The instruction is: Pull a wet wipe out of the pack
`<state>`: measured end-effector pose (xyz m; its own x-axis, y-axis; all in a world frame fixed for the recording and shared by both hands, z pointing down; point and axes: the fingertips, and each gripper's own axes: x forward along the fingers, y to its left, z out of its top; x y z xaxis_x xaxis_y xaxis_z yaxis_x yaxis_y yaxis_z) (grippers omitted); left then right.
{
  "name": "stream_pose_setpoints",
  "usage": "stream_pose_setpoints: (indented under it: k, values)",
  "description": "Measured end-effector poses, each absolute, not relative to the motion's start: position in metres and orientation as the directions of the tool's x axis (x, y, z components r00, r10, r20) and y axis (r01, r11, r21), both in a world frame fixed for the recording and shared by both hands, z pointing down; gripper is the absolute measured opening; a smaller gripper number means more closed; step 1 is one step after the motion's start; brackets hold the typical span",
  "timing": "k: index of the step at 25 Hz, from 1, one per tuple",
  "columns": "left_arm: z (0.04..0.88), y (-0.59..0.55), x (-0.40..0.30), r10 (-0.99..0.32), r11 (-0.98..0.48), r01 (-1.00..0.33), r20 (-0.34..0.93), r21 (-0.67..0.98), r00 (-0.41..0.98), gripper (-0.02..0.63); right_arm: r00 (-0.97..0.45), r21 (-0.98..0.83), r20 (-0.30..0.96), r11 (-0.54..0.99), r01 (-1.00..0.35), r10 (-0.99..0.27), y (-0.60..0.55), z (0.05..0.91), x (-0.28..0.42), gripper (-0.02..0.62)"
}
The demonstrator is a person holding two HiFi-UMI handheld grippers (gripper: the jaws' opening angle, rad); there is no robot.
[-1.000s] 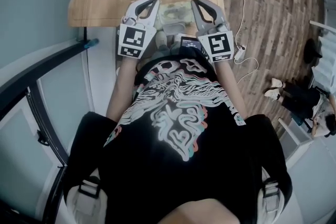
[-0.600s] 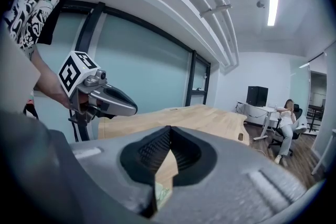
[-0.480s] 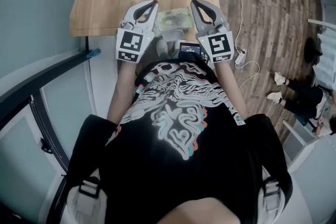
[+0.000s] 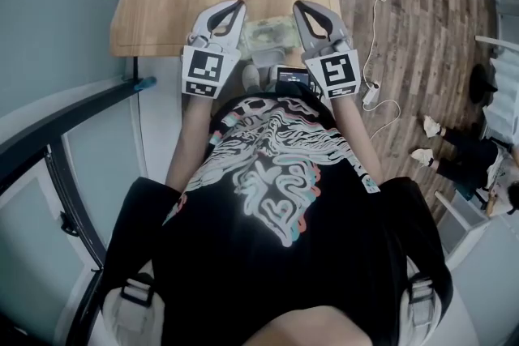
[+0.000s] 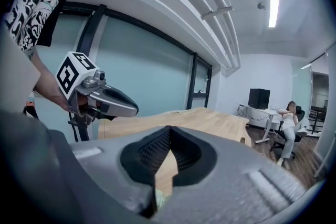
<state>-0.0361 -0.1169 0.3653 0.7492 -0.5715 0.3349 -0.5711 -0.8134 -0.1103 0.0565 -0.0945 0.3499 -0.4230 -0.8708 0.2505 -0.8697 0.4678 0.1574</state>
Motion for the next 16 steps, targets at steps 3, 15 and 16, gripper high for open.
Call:
stream_pose_setpoints:
  k: [3,15,16]
  values:
    - [0.3654,-0.1164,-0.0367,-0.571,-0.814,-0.571,0.337,-0.109,0.749,-0.011,-0.421,0.158,0.250,0.466,-0.871,-0.872,-0.0953,0.3487,0.0577,0.000]
    - [0.3716,-0.1243,-0.0392,-0.584,-0.795,-0.605,0.344,-0.056,0.735,-0.011,-0.419,0.160,0.249,0.463,-0.872,-0.873,-0.0958,0.3499,0.0597,-0.001]
    - [0.3718,-0.1250,-0.0396,-0.585,-0.793,-0.606,0.346,-0.057,0.734,-0.011,-0.418,0.160,0.249,0.463,-0.872,-0.873,-0.0962,0.3500,0.0601,0.000]
